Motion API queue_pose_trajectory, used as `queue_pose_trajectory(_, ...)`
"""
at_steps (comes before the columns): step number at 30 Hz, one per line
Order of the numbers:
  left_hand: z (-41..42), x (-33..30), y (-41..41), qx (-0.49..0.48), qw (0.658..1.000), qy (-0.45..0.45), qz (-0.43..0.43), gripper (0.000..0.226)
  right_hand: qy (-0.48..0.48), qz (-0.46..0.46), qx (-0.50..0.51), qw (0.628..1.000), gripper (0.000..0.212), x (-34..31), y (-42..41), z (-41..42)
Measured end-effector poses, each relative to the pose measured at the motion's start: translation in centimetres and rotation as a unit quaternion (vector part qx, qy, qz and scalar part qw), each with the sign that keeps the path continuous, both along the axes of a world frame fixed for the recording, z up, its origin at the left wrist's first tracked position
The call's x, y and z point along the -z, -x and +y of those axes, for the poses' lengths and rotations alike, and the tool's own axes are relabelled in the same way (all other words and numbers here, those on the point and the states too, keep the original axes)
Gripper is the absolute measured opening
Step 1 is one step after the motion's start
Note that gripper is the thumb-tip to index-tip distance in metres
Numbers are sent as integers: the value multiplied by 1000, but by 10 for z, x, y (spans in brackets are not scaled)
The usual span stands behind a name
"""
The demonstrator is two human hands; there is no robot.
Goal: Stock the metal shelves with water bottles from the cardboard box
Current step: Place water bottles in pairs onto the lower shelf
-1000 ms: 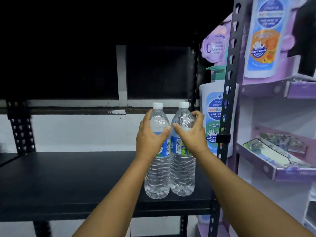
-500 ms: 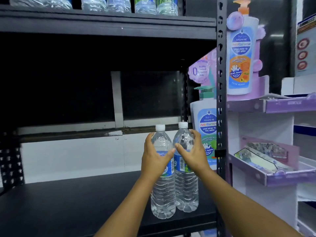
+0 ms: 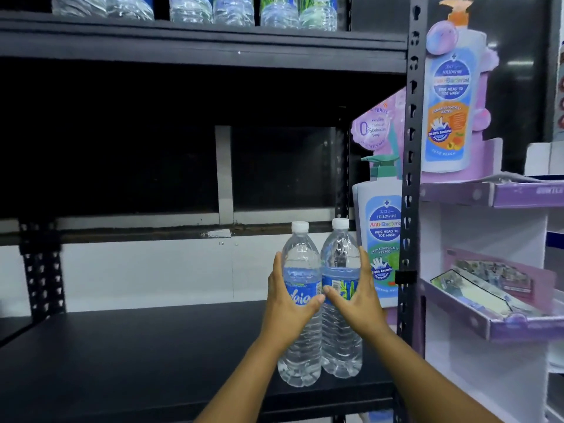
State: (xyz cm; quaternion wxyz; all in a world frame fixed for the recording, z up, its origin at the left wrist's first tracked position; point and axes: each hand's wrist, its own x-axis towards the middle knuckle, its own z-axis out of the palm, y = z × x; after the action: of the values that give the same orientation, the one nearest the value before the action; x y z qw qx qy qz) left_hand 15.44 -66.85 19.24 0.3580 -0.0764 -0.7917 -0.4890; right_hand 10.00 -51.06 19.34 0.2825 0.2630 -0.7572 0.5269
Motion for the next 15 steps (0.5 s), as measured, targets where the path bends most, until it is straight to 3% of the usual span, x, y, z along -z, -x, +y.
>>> queue_pose_trajectory(15, -4, 36, 47, -5, 996, -86, 7, 116, 37, -3, -20, 999, 112, 44, 49, -8)
